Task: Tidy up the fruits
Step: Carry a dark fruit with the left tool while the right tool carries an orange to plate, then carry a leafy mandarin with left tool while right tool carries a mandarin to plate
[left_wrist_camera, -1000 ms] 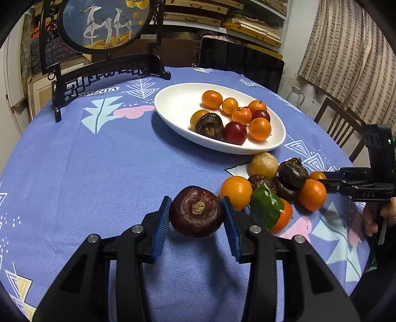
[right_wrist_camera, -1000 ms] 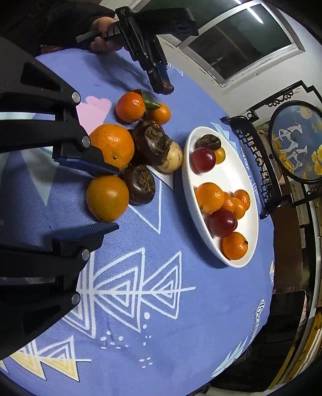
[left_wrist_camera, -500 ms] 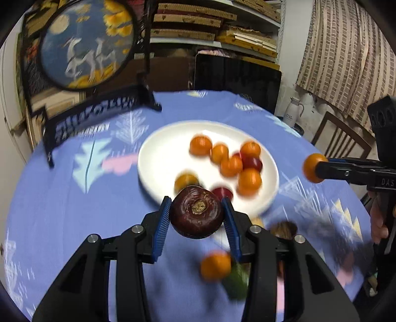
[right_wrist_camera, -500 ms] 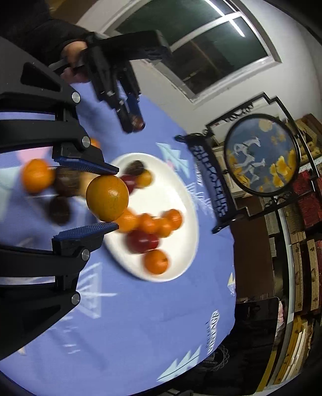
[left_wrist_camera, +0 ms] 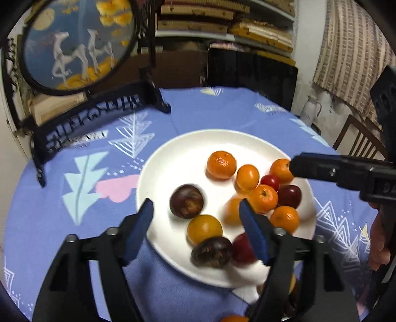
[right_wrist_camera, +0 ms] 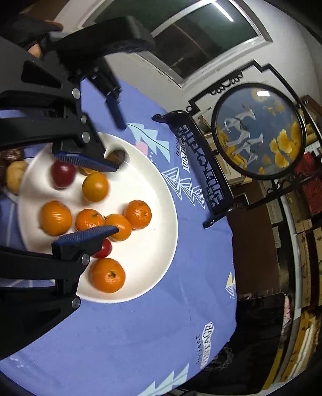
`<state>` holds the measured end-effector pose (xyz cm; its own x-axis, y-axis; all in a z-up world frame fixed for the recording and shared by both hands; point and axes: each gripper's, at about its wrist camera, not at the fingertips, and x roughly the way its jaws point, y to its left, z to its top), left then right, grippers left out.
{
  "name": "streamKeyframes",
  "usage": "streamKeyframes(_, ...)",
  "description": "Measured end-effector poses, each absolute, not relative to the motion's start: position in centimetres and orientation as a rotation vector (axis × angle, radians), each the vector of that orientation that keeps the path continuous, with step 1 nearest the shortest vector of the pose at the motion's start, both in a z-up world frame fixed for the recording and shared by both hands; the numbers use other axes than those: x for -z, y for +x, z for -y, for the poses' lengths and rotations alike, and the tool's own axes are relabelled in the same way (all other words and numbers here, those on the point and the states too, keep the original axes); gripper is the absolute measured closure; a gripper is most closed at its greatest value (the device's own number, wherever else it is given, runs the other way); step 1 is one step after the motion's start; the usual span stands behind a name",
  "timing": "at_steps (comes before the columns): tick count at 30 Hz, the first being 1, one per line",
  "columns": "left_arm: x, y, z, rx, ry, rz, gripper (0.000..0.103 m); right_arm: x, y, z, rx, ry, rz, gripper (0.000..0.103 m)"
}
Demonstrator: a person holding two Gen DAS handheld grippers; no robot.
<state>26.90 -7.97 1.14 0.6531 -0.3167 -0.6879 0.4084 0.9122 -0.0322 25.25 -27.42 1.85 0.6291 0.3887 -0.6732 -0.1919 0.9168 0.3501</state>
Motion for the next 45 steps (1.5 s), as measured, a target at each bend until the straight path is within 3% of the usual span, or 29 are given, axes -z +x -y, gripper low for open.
streamKeyframes(6,-1.6,19.4,7.4,0.481,0.251,-0.718,0.033,-2.0,19.5,28.5,-0.342,0.233,-0.817,0.056)
streamKeyframes(16,3.2,9.5,9.0,0.552,0.401,-0.775,0.033,1.5,11.1,31.1,-0.305,0.243,-0.864,0.053)
streamKeyframes(18,3.9,10.1,9.5,0.541,0.386,-0.802,0.040,2.1,10.6,31.1,-0.300,0.252,-0.881,0.053)
streamKeyframes(20,4.5,11.3,9.8,0.532,0.356,-0.835,0.062,2.6,10.1,30.9,-0.305,0.256,-0.893,0.053)
streamKeyframes(21,4.7,11.7,9.8,0.545,0.335,-0.855,0.066,2.6,9.9,30.8,-0.309,0.254,-0.896,0.053)
streamKeyframes(36,2.4,9.3,6.5,0.551,0.212,-0.802,0.066,4.6,9.5,23.4,-0.406,0.039,-0.954,0.052)
streamKeyframes(45,2.2,9.6,5.2,0.542,0.165,-0.798,0.066,4.0,9.2,24.4,-0.410,0.122,-0.928,0.057)
